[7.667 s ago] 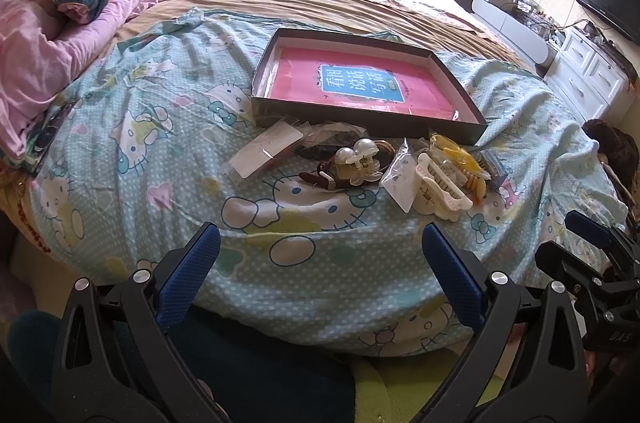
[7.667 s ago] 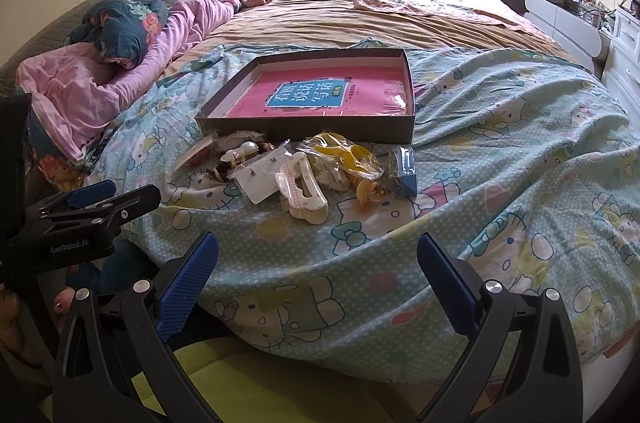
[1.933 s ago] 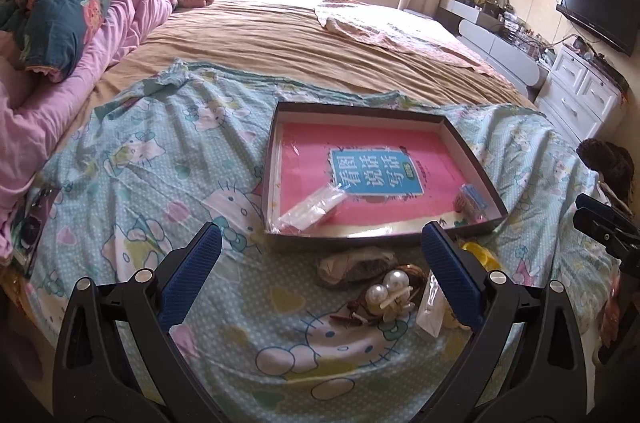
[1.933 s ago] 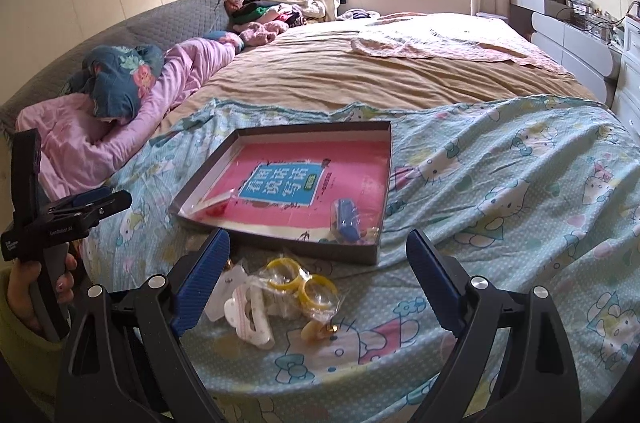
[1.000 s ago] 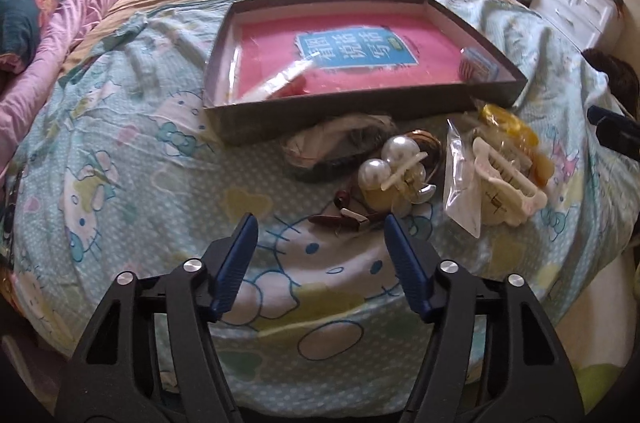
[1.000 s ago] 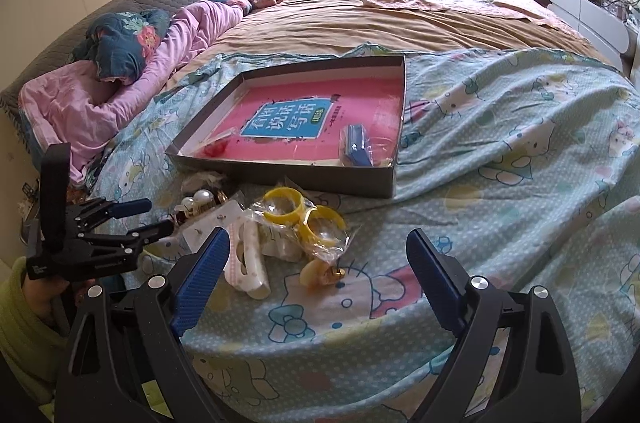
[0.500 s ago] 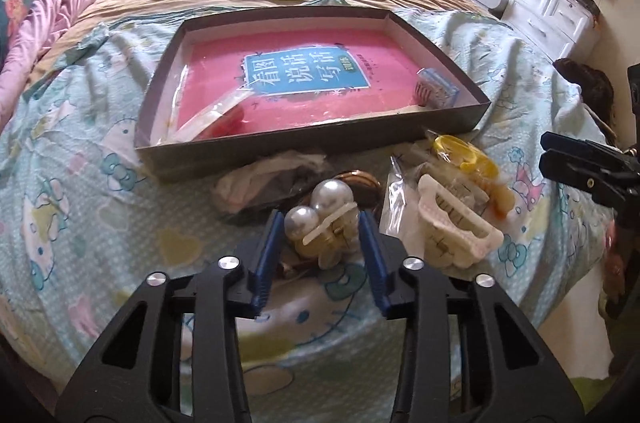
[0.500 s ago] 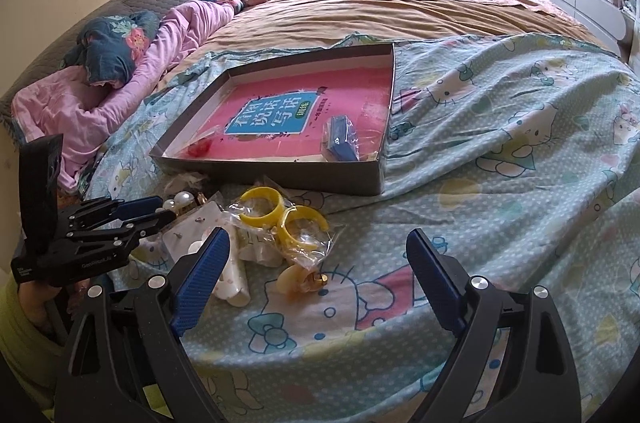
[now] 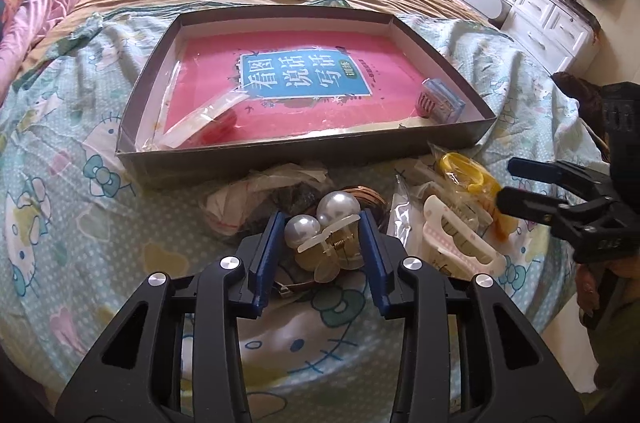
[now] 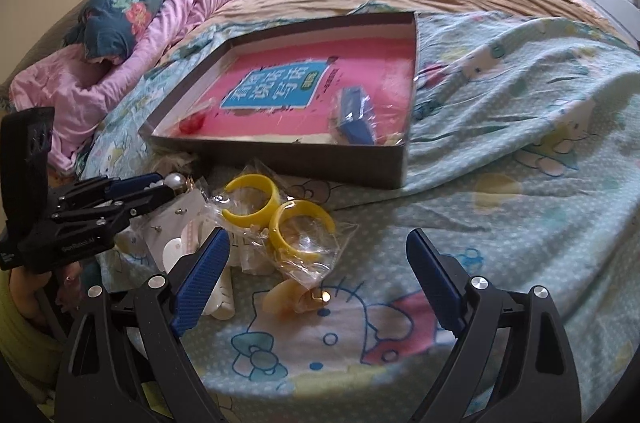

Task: Organize jewelry
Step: 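Grasp the yellow bangle bag with the right tool while the left lifts the pearl clip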

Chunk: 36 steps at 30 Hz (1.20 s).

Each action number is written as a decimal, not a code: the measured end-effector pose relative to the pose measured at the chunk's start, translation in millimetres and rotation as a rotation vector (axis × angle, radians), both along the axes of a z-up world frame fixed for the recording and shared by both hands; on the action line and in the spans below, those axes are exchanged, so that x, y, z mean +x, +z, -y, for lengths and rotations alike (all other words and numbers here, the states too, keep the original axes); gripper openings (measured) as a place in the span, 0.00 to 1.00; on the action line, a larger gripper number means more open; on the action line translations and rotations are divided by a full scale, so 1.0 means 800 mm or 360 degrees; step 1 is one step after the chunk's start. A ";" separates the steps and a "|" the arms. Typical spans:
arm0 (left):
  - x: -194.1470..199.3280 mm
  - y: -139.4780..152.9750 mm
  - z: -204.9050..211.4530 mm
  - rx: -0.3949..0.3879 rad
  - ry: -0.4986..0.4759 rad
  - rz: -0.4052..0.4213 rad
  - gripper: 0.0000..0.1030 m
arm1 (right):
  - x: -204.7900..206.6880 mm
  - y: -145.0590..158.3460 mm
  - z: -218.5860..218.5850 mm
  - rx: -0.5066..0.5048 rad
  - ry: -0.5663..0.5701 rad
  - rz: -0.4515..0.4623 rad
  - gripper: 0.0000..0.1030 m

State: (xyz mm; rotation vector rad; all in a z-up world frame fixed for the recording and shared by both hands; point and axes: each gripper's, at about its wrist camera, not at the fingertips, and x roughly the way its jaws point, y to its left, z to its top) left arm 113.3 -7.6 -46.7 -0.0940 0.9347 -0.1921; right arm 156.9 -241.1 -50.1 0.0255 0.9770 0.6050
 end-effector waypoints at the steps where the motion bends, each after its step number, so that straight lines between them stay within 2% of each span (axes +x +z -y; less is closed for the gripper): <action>1: -0.001 0.001 -0.001 -0.0006 0.0002 0.0000 0.27 | 0.003 -0.005 -0.002 0.0004 0.0008 -0.0022 0.86; 4: -0.006 0.004 -0.005 -0.0008 0.0010 0.0004 0.27 | 0.012 -0.014 -0.004 0.0050 0.0034 -0.0075 0.86; 9: -0.010 0.011 -0.015 -0.0029 0.0040 0.0026 0.27 | 0.019 -0.017 -0.012 0.0086 0.0095 -0.0079 0.84; 12: -0.012 0.018 -0.020 -0.0039 0.0055 0.0051 0.27 | 0.022 -0.017 -0.019 0.0108 0.0121 -0.0078 0.67; 13: -0.012 0.020 -0.021 -0.0040 0.0058 0.0057 0.27 | 0.023 -0.016 -0.020 0.0140 0.0134 -0.0090 0.58; 14: -0.012 0.022 -0.022 -0.0042 0.0059 0.0062 0.27 | 0.024 -0.016 -0.020 0.0164 0.0141 -0.0099 0.45; 16: -0.013 0.027 -0.024 -0.0054 0.0065 0.0075 0.27 | 0.024 -0.011 -0.021 0.0191 0.0152 -0.0085 0.33; 17: -0.014 0.029 -0.026 -0.0060 0.0069 0.0082 0.27 | 0.023 -0.008 -0.021 0.0186 0.0158 -0.0062 0.31; 21: -0.013 0.036 -0.034 -0.0072 0.0085 0.0104 0.27 | 0.022 -0.002 -0.023 0.0105 0.0157 0.0004 0.32; 26: -0.014 0.041 -0.041 -0.0092 0.0104 0.0116 0.27 | 0.026 0.001 -0.026 0.0055 0.0116 0.0067 0.45; 28: -0.014 0.042 -0.044 -0.0098 0.0106 0.0120 0.27 | 0.025 0.007 -0.026 0.0053 0.0099 0.0098 0.56; 29: -0.014 0.043 -0.044 -0.0100 0.0108 0.0125 0.27 | 0.023 0.010 -0.028 0.0056 0.0099 0.0115 0.59; 32: -0.014 0.047 -0.047 -0.0112 0.0108 0.0137 0.27 | 0.021 0.018 -0.036 0.0069 0.0100 0.0154 0.62; 34: -0.014 0.049 -0.048 -0.0116 0.0110 0.0145 0.27 | 0.024 0.016 -0.043 0.0069 0.0093 0.0144 0.61; 36: -0.014 0.050 -0.049 -0.0124 0.0109 0.0145 0.27 | 0.024 0.012 -0.050 0.0059 0.0104 0.0138 0.35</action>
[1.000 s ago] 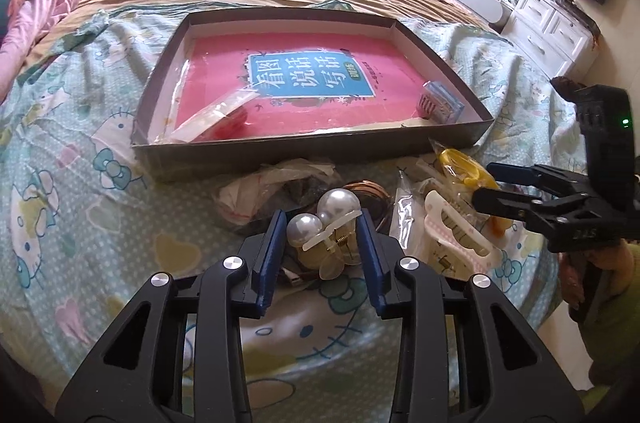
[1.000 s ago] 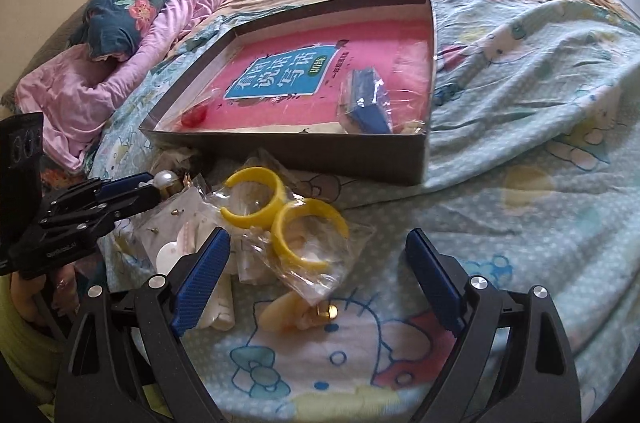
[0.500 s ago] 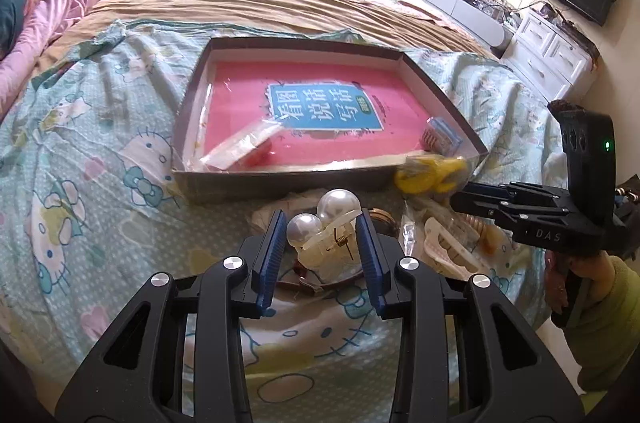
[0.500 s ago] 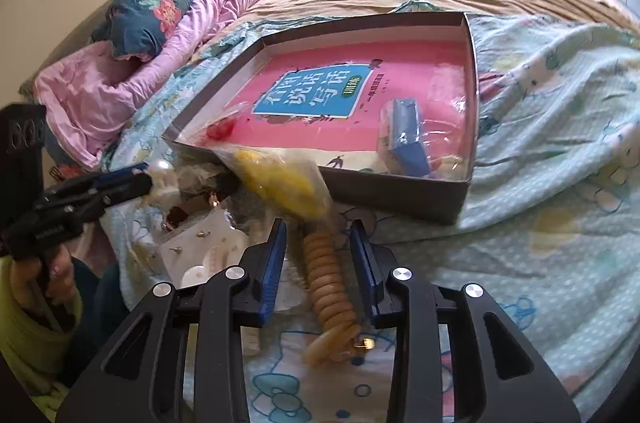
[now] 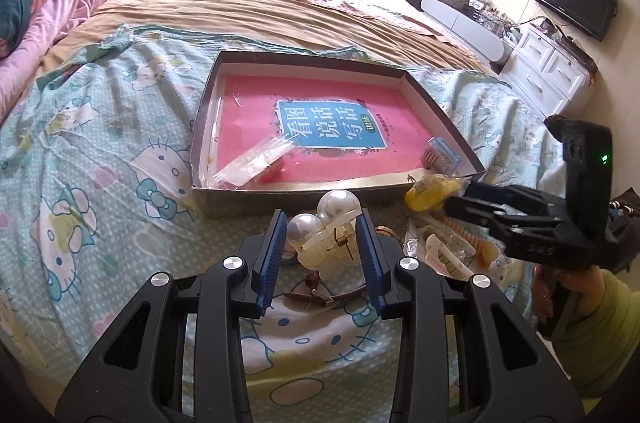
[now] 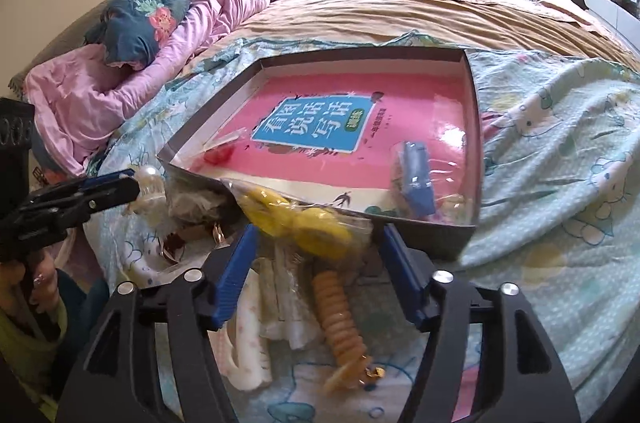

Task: Organize jewelry
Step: 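Grasp the yellow bangle bag with the right tool while the left lifts the pearl clip, then lower the pearl clip into the tray with the left tool while the right releases the yellow bag there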

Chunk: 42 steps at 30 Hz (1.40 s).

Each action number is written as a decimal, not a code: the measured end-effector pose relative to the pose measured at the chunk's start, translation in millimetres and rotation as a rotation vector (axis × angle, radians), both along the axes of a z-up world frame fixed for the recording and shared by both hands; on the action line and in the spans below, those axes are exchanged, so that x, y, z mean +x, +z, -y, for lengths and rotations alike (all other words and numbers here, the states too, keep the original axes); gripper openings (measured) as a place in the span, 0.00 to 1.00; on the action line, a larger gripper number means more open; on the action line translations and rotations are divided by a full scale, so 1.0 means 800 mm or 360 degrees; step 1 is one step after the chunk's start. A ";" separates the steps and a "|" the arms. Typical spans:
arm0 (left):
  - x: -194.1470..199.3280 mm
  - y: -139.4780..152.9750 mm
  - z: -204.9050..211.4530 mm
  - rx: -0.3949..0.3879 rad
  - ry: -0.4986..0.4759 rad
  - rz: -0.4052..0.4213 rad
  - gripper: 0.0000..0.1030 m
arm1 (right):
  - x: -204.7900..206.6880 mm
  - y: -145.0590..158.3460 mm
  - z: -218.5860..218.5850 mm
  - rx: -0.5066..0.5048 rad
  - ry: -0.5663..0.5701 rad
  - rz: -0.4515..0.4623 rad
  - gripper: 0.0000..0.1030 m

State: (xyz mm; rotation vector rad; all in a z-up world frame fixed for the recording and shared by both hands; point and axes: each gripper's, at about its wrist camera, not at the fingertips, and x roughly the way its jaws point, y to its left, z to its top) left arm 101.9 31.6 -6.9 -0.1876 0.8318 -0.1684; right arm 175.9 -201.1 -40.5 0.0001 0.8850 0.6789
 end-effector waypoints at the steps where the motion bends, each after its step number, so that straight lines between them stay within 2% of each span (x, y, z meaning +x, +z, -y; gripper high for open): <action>1: 0.000 0.000 -0.001 0.0000 0.0003 0.0002 0.27 | -0.001 -0.001 -0.004 -0.0018 0.0011 0.0007 0.21; 5: -0.001 0.004 -0.003 -0.0008 0.0011 0.0011 0.27 | -0.015 0.014 -0.009 -0.0003 0.0064 0.0121 0.12; 10: 0.008 0.012 -0.009 0.0002 0.0022 0.0032 0.27 | -0.024 0.044 -0.011 0.0039 0.0117 0.0253 0.09; 20: 0.047 0.030 -0.013 0.0054 0.0044 0.0080 0.27 | 0.014 0.078 -0.005 0.0063 0.0042 0.0344 0.06; 29: 0.093 0.010 0.004 0.0052 -0.0005 0.0018 0.27 | 0.063 0.072 0.010 0.0048 -0.0097 0.0319 0.06; 38: 0.114 -0.024 0.022 0.0008 -0.0073 -0.0052 0.27 | 0.096 0.059 0.026 0.0127 -0.0210 0.0196 0.06; 42: 0.114 -0.033 0.024 0.0036 -0.0084 -0.0063 0.27 | 0.108 0.052 0.028 0.0139 -0.0253 0.0145 0.06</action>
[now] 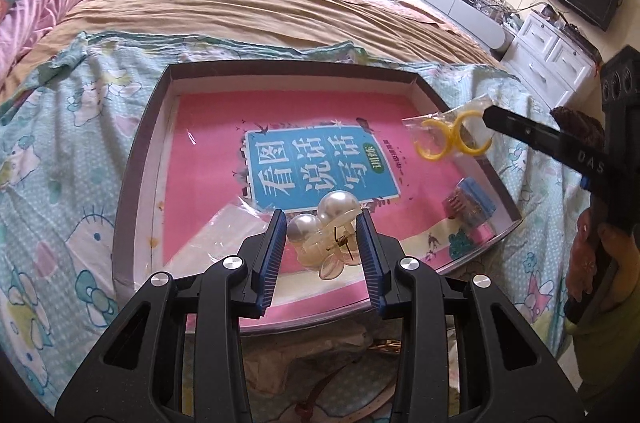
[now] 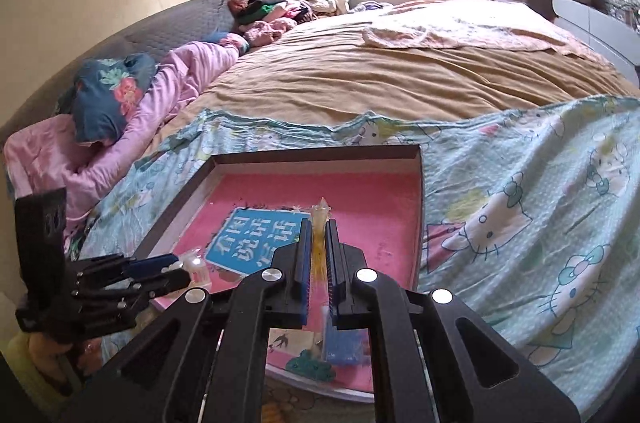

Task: Organize jewelry
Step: 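Lower the pearl clip into the tray with the left tool while the right releases the yellow bag there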

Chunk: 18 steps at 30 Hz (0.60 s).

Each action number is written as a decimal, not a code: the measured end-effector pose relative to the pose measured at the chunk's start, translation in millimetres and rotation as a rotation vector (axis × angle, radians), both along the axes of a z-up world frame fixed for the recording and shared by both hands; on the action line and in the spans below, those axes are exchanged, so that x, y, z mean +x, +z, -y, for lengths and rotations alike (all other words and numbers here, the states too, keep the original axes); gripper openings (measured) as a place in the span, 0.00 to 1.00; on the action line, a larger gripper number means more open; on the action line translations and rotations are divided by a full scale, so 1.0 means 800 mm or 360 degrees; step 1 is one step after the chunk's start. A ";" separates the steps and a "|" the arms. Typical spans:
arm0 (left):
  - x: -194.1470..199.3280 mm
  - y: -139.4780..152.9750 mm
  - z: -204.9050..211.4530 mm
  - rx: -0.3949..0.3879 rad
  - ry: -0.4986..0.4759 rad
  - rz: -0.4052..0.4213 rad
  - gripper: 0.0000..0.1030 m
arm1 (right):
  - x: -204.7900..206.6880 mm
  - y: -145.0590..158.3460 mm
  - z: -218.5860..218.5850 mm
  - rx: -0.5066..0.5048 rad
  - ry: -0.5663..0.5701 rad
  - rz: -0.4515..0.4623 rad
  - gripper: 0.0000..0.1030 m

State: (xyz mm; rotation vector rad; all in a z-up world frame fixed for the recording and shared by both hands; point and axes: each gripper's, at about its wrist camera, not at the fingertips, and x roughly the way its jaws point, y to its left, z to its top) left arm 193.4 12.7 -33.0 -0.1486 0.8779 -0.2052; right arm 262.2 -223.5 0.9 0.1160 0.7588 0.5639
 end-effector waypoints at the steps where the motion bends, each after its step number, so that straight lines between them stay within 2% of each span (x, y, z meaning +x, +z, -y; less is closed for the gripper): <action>1: 0.000 -0.002 0.000 0.0009 0.0003 -0.0006 0.27 | 0.002 -0.001 0.000 0.0002 -0.0009 -0.0010 0.06; 8: 0.005 -0.008 -0.008 0.0035 0.0027 -0.0027 0.27 | 0.010 -0.006 0.001 -0.0003 -0.0057 -0.0033 0.09; 9: 0.006 -0.007 -0.008 0.0036 0.0029 -0.0026 0.27 | 0.010 -0.005 0.001 -0.0015 -0.0063 -0.0033 0.13; 11: 0.006 -0.006 -0.010 0.0043 0.0033 -0.0022 0.28 | 0.010 -0.005 0.002 -0.0025 -0.0070 -0.0036 0.31; 13: 0.006 -0.006 -0.014 0.0036 0.0041 -0.0024 0.36 | 0.008 -0.005 0.004 -0.0040 -0.0094 -0.0032 0.44; 18: 0.002 0.000 -0.022 0.0035 0.0067 -0.0012 0.38 | 0.000 -0.003 0.015 -0.0044 -0.0119 -0.0021 0.50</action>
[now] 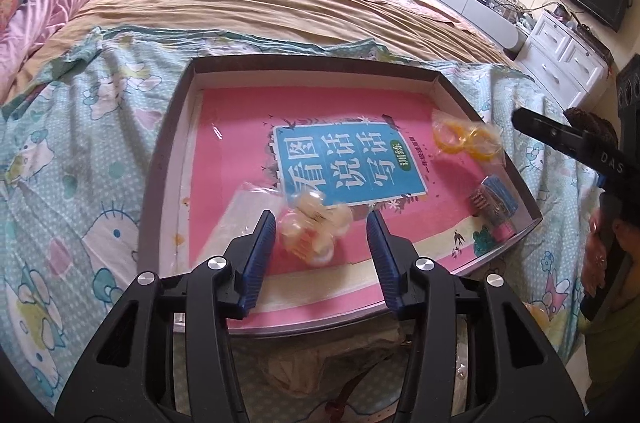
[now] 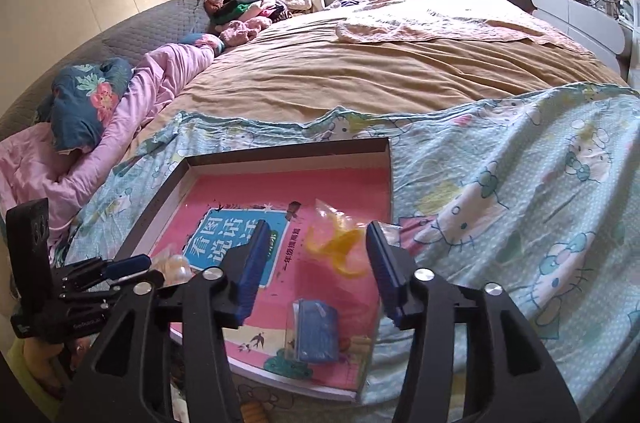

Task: Organize jewelry
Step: 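Lower the pearl clip into the tray with the left tool while the right releases the yellow bag there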

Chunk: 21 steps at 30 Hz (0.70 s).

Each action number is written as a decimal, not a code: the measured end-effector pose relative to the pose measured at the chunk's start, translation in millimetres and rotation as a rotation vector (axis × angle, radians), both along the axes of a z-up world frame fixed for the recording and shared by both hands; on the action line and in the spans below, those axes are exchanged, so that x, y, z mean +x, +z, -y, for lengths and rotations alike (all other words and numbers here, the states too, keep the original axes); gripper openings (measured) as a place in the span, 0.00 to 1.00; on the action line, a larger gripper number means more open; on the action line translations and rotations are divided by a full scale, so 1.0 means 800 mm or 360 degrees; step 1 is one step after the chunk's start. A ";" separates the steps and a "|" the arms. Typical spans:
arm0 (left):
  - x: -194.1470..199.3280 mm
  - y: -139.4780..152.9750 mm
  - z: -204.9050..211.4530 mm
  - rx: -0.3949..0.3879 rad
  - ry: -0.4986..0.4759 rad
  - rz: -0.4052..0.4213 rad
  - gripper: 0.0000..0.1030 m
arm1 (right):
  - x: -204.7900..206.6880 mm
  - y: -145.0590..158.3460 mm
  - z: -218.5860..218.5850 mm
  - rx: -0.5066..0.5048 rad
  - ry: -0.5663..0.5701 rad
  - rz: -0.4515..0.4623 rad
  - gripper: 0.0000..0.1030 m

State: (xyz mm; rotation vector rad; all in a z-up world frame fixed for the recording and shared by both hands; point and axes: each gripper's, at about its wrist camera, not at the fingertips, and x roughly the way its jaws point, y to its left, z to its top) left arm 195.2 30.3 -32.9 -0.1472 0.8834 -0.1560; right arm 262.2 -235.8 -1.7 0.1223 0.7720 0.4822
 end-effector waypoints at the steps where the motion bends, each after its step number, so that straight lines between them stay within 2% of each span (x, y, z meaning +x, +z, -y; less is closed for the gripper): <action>1: -0.001 0.002 -0.002 0.0000 0.0007 0.0005 0.41 | -0.003 0.002 0.003 -0.0003 -0.0003 0.0008 0.53; 5: -0.006 0.014 -0.011 -0.0001 0.0044 0.0031 0.50 | -0.017 0.012 0.011 -0.0034 -0.0018 0.0064 0.66; 7: -0.010 0.021 -0.013 0.0009 0.0065 0.0049 0.60 | -0.026 0.018 0.016 -0.0033 -0.0021 0.0093 0.72; 10: -0.016 0.033 -0.020 0.0037 0.0133 0.0083 0.74 | -0.038 0.026 0.022 -0.0038 -0.0019 0.0129 0.74; 13: -0.023 0.046 -0.028 0.0026 0.0170 0.0117 0.83 | -0.050 0.033 0.025 -0.0058 -0.0003 0.0154 0.75; 15: -0.029 0.055 -0.033 0.0027 0.0193 0.0141 0.87 | -0.057 0.037 0.026 -0.0077 0.0005 0.0170 0.76; 16: -0.031 0.058 -0.035 0.0027 0.0201 0.0148 0.88 | -0.061 0.039 0.027 -0.0086 0.0007 0.0179 0.79; 17: -0.034 0.062 -0.037 0.0025 0.0210 0.0159 0.89 | -0.064 0.041 0.028 -0.0089 0.0004 0.0188 0.87; 21: -0.044 0.074 -0.043 0.0025 0.0241 0.0192 0.90 | -0.078 0.052 0.036 -0.0074 -0.0005 0.0222 0.89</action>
